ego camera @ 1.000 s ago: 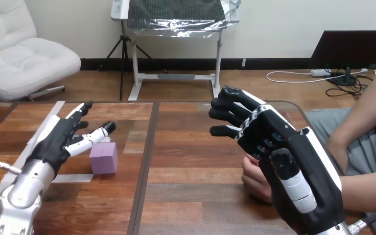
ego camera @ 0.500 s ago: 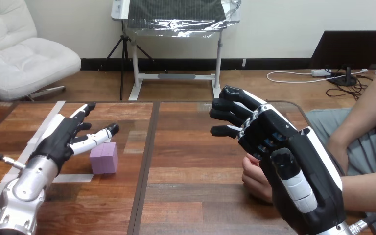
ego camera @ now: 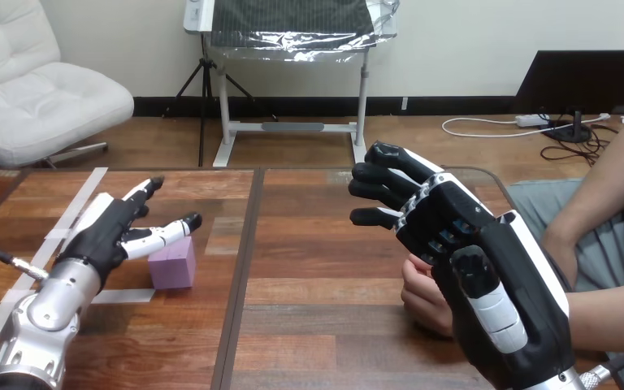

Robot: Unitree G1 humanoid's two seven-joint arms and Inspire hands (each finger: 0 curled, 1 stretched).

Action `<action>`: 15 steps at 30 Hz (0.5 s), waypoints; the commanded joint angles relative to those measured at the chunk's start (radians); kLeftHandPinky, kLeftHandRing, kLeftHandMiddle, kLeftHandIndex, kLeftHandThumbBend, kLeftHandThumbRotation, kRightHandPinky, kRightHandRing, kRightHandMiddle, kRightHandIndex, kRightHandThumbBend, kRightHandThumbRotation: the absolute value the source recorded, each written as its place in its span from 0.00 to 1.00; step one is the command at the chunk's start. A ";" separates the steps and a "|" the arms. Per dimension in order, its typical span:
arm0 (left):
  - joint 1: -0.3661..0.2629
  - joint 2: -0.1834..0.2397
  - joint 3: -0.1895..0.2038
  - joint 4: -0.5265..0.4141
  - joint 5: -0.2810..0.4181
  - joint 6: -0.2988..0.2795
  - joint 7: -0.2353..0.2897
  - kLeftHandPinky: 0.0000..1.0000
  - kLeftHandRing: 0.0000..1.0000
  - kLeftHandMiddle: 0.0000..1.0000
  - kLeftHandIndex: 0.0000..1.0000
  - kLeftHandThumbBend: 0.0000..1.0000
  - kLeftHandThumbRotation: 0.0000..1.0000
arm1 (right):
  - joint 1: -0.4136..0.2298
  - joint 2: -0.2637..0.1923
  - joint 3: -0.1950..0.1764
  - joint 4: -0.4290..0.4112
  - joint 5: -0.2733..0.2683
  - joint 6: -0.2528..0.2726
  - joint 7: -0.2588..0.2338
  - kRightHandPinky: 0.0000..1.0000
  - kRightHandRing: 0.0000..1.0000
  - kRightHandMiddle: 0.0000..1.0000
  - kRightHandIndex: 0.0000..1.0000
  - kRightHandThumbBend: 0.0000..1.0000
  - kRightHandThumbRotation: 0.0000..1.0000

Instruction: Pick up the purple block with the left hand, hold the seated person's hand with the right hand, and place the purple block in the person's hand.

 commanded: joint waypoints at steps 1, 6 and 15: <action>-0.081 0.017 -0.026 0.005 0.021 -0.003 0.018 0.83 0.94 0.97 0.97 0.65 0.52 | -0.053 0.011 -0.015 -0.021 0.017 -0.018 -0.003 0.76 0.83 0.83 0.84 0.91 0.77; -0.083 0.021 -0.044 0.003 0.040 0.004 0.019 0.82 0.93 0.97 0.97 0.64 0.53 | -0.054 0.009 -0.017 -0.022 0.019 -0.017 -0.001 0.76 0.83 0.83 0.84 0.92 0.77; -0.090 0.026 -0.065 0.013 0.073 0.013 0.027 0.81 0.92 0.96 0.98 0.66 0.52 | -0.053 0.009 -0.015 -0.027 0.017 -0.016 -0.001 0.76 0.83 0.83 0.84 0.92 0.77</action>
